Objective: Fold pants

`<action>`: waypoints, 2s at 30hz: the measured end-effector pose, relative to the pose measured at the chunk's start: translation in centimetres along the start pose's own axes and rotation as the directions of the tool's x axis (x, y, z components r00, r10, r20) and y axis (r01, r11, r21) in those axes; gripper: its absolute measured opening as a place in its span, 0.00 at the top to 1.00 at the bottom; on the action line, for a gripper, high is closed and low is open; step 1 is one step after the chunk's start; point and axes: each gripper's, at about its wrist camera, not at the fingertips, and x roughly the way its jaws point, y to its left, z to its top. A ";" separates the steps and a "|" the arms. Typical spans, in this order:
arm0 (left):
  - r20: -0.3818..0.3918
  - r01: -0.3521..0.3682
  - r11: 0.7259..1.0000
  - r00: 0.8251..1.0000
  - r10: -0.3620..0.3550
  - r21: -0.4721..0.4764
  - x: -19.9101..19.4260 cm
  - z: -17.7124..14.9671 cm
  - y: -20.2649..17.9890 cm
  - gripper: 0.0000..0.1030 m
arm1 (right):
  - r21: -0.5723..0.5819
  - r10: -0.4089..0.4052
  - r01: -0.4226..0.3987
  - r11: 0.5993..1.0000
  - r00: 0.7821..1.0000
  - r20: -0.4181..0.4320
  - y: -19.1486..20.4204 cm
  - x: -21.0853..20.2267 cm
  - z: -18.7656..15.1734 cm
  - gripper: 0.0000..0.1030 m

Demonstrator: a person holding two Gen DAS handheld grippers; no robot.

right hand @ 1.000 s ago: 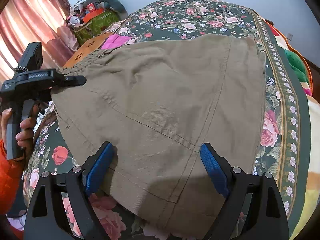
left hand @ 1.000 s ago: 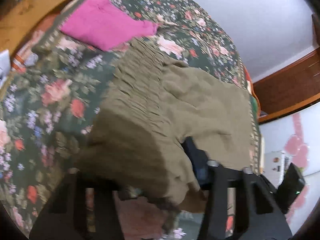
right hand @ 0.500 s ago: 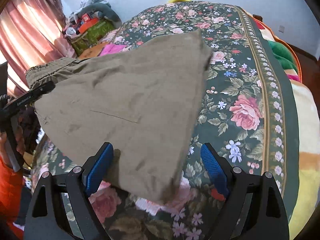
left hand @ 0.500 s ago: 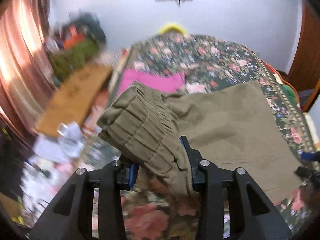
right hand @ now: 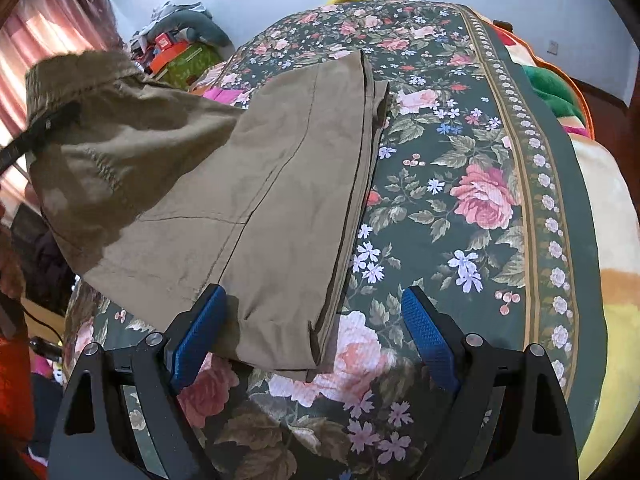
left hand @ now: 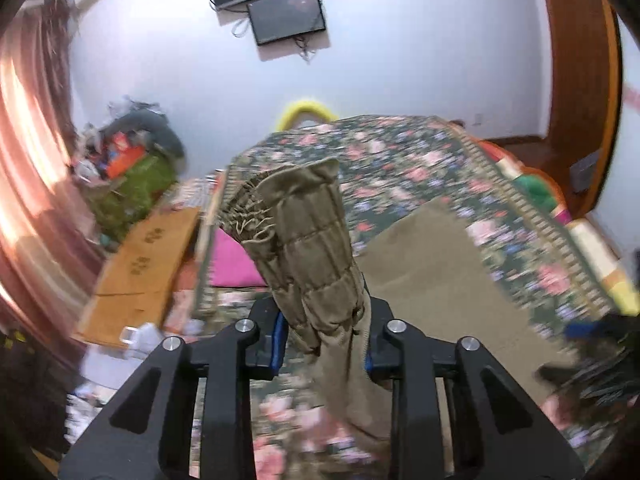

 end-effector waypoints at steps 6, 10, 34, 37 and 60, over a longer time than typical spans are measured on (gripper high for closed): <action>-0.017 0.181 0.981 0.983 -0.182 -0.072 -0.5 1.7 -1.4 0.77 | -0.016 0.004 -0.004 1.000 1.000 0.004 0.0 -0.1 -0.1 0.16; -0.051 0.296 0.948 0.952 -0.303 -0.116 -0.2 2.2 -2.5 0.77 | -0.010 0.014 -0.014 1.000 1.000 0.007 -0.1 -0.1 -0.3 0.16; -0.249 0.470 0.879 0.844 -0.474 -0.079 2.3 -0.9 -8.5 0.39 | 0.011 0.024 -0.024 1.000 1.000 0.013 -0.2 -0.1 -0.4 0.16; -0.240 0.451 0.890 0.859 -0.451 -0.058 1.9 -0.7 -7.9 0.37 | 0.014 0.022 -0.023 1.000 1.000 0.015 -0.2 -0.3 -0.4 0.16; -0.363 0.176 0.984 0.919 -0.155 0.023 18.1 5.2 -0.4 0.06 | 0.066 -0.078 0.069 0.995 0.985 0.156 -2.1 -4.8 0.3 0.15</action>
